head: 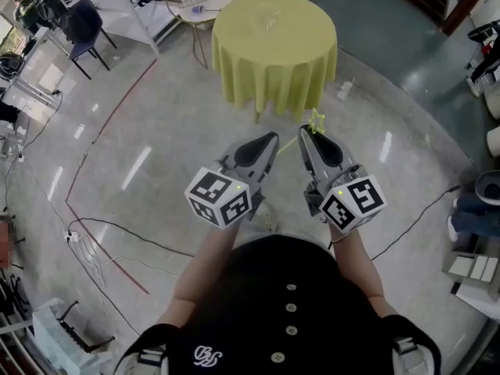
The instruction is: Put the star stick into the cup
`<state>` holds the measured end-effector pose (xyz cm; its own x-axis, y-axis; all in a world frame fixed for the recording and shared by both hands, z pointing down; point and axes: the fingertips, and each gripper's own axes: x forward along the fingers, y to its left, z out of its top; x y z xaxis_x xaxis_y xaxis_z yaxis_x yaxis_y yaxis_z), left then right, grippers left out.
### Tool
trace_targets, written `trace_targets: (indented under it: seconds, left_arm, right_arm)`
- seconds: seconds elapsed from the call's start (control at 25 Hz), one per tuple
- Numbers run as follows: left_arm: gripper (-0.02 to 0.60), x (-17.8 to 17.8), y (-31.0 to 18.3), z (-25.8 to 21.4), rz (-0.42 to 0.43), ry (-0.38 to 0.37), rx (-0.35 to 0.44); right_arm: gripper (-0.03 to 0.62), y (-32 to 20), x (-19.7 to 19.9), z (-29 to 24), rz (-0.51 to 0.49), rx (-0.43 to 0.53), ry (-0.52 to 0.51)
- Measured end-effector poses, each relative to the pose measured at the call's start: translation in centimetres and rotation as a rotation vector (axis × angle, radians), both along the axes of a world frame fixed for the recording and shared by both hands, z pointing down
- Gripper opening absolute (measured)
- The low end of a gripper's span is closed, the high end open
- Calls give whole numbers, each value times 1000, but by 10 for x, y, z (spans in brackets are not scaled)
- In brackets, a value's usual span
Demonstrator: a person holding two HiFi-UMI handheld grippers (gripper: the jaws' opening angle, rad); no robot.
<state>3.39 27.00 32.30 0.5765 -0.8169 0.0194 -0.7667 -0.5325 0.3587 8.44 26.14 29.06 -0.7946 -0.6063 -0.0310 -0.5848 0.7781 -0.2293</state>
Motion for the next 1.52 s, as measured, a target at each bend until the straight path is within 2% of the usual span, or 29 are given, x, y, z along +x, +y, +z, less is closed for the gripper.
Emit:
trace_targets:
  seconds: [0.2, 0.6, 0.84, 1.2, 1.52]
  left_arm:
    - [13, -17, -22, 6, 9, 1, -15]
    - [12, -28, -58, 19, 29, -3, -52]
    - [14, -35, -87, 25, 18, -13, -59]
    - [12, -53, -164, 29, -21, -34, -74]
    - [14, -56, -244, 19, -62, -32, -68]
  right_arm:
    - [12, -23, -14, 4, 18, 2, 30]
    - [11, -63, -18, 18, 55, -38, 71]
    - [11, -94, -27, 23, 38, -42, 57]
    - [11, -179, -34, 24, 43, -55, 14]
    - [11, -256, -41, 12, -25, -53, -16]
